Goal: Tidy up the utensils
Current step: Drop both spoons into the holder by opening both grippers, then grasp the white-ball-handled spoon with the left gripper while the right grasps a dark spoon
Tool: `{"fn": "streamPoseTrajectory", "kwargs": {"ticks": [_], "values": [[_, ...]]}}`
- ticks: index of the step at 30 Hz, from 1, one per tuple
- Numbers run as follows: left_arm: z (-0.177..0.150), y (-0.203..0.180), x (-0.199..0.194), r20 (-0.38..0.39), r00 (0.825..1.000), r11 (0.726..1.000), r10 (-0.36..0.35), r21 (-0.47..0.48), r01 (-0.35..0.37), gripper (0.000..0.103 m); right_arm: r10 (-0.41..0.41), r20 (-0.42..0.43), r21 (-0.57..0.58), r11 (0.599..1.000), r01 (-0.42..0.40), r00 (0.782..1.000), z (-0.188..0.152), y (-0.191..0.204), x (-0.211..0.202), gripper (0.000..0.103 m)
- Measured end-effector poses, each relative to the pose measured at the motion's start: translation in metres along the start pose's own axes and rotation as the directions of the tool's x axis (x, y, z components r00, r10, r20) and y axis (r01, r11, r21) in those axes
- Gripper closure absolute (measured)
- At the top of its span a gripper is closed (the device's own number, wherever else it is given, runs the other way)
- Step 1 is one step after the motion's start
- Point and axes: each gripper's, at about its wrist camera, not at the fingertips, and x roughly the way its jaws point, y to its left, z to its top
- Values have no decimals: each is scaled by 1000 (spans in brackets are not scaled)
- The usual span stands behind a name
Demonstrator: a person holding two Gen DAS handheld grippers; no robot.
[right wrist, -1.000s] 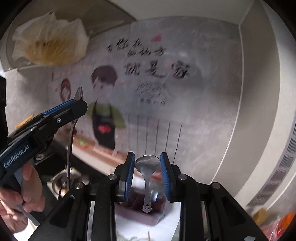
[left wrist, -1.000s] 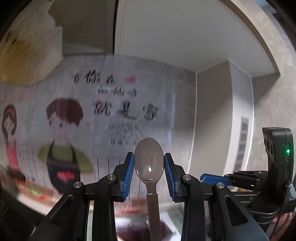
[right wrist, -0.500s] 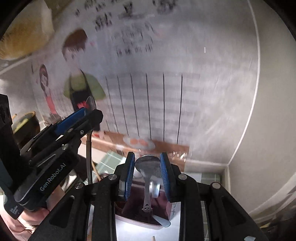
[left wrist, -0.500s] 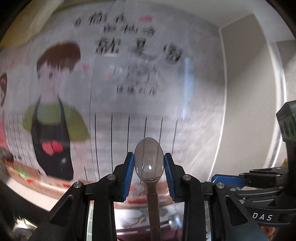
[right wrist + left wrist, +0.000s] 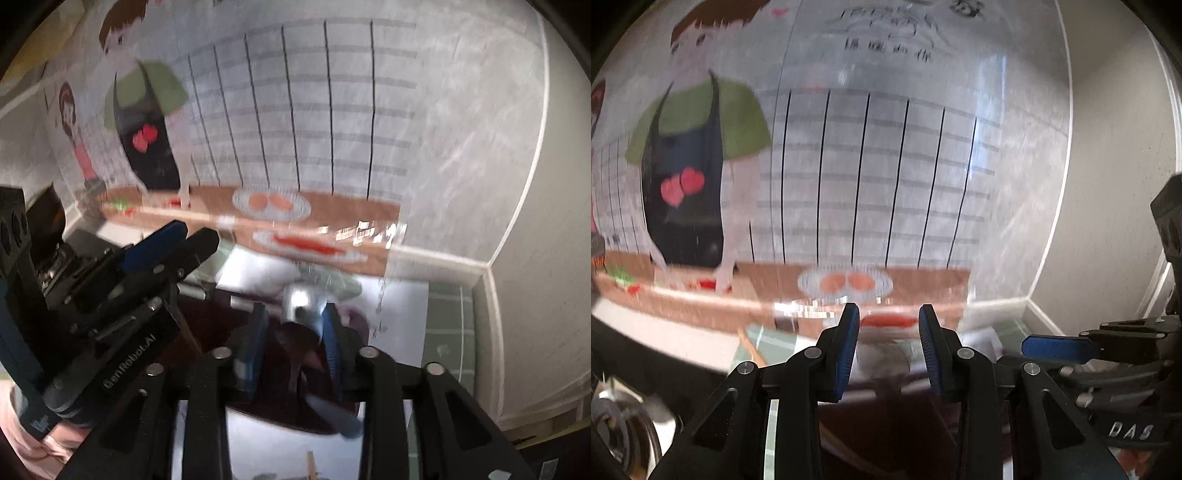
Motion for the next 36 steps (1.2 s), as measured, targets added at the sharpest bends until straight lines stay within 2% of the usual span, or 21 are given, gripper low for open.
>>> {"fn": "streamPoseTrajectory", "kwargs": {"ticks": [2, 5, 7, 12, 16, 21, 26, 29, 31, 34, 35, 36], "values": [[-1, 2, -4, -34, 999, 1000, -5, -20, 5, 62, -10, -4, 1, 1000, 10, 1000, -4, 0, -2, 49], [3, 7, -19, -54, 998, 998, -18, -64, 14, 59, -32, 21, -12, 999, 32, 999, -11, 1, -17, 49], [10, 11, -35, -68, 997, 996, -20, -91, 14, 55, -57, 36, -33, 998, 58, 998, -13, 3, -29, 45], [16, 25, -82, -103, 995, 988, -9, -154, -7, 48, -123, 122, -110, 985, 136, 985, -31, 10, -76, 14], [6, 31, -120, -111, 993, 988, 30, -149, -46, 46, -166, 189, -162, 967, 197, 968, -54, 20, -109, 5], [-24, 39, -155, -146, 986, 983, 82, -149, -104, 44, -137, 168, -213, 962, 172, 976, -81, 33, -121, 1], [-63, 41, -160, -255, 961, 981, 102, -133, -140, 44, -122, 94, -230, 963, 140, 988, -108, 42, -112, 1], [-92, 31, -153, -338, 938, 991, 83, -74, -114, 44, -112, 46, -257, 959, 120, 993, -125, 50, -103, 1], [-113, 26, -147, -400, 915, 995, 60, -51, -88, 45, -110, 37, -265, 957, 116, 993, -134, 53, -101, 1], [-139, 27, -143, -462, 886, 993, 18, -92, -68, 61, -99, 13, -267, 959, 98, 995, -148, 56, -98, 1], [-144, 27, -143, -470, 882, 992, 11, -104, -68, 65, -95, 4, -266, 959, 92, 995, -151, 57, -97, 1], [-147, 28, -143, -477, 879, 991, 9, -112, -71, 65, -94, -6, -265, 960, 89, 996, -156, 57, -96, 1]]}}
